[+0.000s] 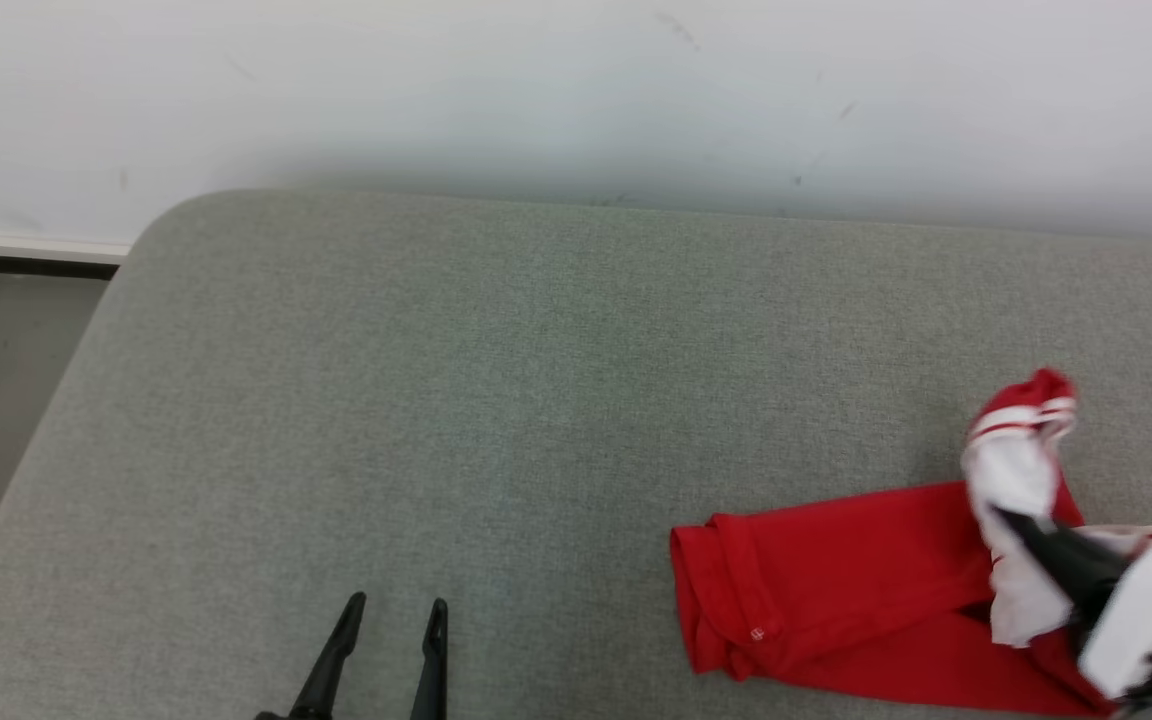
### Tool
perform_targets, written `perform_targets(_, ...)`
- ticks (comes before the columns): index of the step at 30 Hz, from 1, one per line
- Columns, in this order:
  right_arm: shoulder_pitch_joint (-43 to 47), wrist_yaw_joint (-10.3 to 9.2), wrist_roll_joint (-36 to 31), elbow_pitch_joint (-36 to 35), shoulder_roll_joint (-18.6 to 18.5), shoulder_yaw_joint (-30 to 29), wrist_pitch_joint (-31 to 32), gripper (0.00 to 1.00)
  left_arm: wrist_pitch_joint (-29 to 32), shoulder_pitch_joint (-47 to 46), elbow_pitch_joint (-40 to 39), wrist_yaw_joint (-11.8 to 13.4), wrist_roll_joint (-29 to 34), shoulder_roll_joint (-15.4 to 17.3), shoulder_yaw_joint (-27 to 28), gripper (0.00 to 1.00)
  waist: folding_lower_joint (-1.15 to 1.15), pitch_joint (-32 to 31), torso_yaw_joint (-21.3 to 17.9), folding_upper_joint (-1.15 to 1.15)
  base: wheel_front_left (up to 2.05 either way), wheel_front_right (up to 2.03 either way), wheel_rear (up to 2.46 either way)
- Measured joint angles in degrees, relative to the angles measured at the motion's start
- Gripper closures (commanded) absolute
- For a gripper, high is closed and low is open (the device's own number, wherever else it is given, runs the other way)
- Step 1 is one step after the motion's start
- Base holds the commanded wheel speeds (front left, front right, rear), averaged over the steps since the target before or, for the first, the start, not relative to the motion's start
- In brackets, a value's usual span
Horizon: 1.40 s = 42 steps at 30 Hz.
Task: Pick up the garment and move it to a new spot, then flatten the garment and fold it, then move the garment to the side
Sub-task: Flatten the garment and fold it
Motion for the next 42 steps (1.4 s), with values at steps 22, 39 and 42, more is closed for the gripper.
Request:
perform_targets(22,-1.9,0.00,-15.7,11.1,23.4,9.1,-8.6,0.85,0.0,0.1,1.2,0.7,-0.9,0.0,-1.9,0.00,0.00,0.2,0.8,0.00,0.00,0.00,0.00)
perform_targets(39,0.5,0.00,-15.2,-0.3,19.1,11.4,-22.4,0.00,0.0,1.6,1.1,0.7,-0.7,0.0,0.1,0.00,0.00,-3.1,-1.9,0.00,0.00,0.00,0.00)
perform_targets(42,2.4,0.00,-20.4,-2.0,15.6,8.7,-27.3,0.00,0.0,2.3,0.8,0.7,-0.4,0.0,0.6,0.00,0.00,-4.1,-2.7,0.00,0.00,0.00,0.00)
